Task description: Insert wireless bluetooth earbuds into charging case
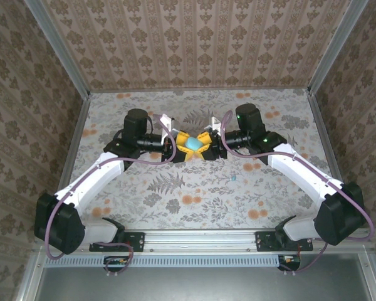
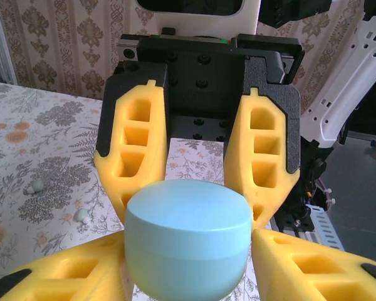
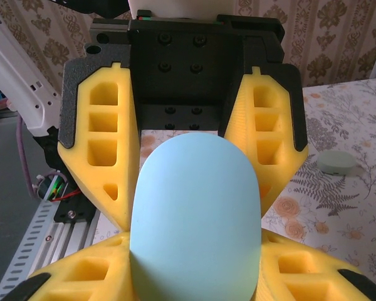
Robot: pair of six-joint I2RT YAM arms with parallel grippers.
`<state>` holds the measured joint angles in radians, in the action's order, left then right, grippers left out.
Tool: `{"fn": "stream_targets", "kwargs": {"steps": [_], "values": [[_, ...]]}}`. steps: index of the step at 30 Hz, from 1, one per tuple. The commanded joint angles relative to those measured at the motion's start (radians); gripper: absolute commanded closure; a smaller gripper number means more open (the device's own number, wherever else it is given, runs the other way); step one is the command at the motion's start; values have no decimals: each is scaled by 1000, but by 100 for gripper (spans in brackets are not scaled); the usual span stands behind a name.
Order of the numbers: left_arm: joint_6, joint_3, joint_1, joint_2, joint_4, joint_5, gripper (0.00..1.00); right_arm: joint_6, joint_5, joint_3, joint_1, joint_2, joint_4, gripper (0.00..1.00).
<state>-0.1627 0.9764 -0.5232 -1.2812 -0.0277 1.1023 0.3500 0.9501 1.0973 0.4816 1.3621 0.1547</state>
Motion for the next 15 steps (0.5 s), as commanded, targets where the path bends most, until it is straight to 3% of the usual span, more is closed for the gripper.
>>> {"fn": "stream_targets", "kwargs": {"steps": [1,10,15], "values": [[-21,42,-14,-9,-9,30,49,26,-8,-1,11,-11,-8,69],[-19,42,-15,-12,-9,41,48,37,-14,-2,12,-11,-3,69],[-21,48,-15,-19,-19,48,52,50,-31,-2,18,-12,-3,69]]}}
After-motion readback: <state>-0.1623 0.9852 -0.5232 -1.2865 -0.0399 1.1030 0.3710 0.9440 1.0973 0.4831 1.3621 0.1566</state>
